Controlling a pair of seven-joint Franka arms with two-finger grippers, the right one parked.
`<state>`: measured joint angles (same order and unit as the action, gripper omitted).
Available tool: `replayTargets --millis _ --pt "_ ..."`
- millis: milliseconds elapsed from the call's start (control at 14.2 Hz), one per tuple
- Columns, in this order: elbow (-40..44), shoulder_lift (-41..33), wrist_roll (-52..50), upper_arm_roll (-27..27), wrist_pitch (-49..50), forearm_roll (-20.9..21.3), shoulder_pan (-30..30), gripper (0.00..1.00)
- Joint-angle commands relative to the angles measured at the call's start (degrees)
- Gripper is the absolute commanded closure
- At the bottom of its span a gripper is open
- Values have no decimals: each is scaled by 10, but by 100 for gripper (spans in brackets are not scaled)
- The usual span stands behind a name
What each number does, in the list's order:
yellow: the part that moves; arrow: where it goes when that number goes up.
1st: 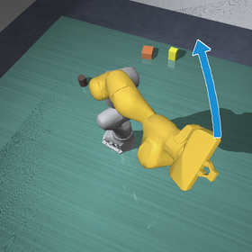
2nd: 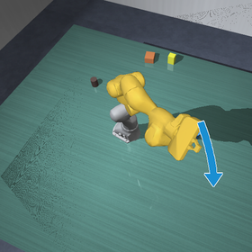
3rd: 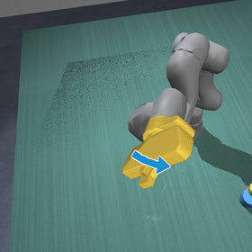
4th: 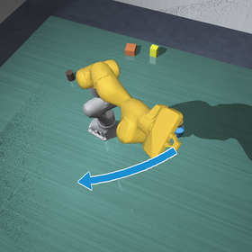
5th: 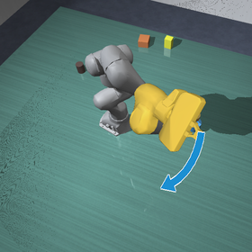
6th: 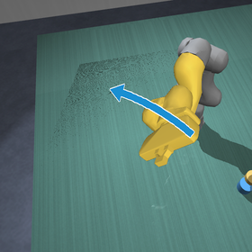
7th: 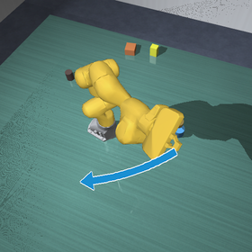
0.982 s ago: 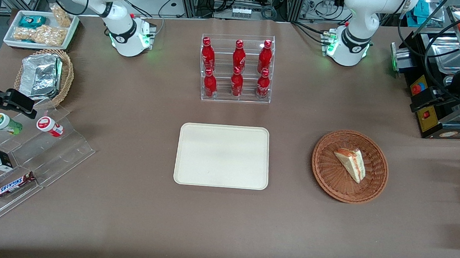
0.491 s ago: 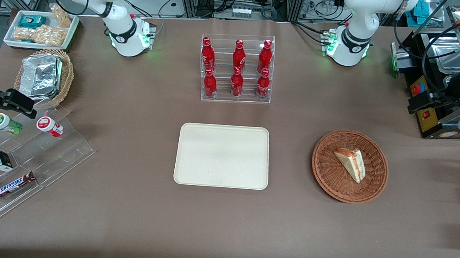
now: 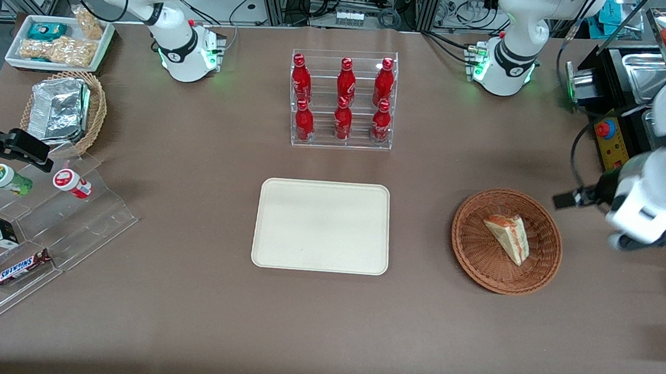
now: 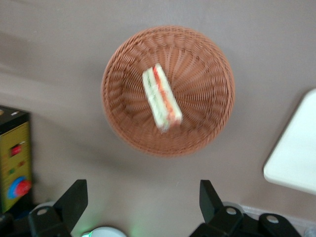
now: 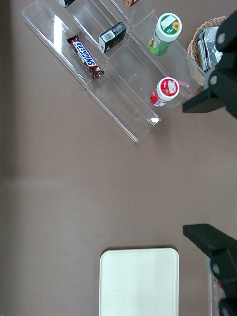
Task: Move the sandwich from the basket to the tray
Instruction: 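Lower the open left gripper over the sandwich and close on it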
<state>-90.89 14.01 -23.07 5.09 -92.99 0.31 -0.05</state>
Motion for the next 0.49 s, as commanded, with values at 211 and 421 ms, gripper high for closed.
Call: replayTargets --millis 211,421 --pt "-123 36 -158 -9 -172 -5 12 0" --pt "-145 58 -224 -9 -213 -5 22 0"
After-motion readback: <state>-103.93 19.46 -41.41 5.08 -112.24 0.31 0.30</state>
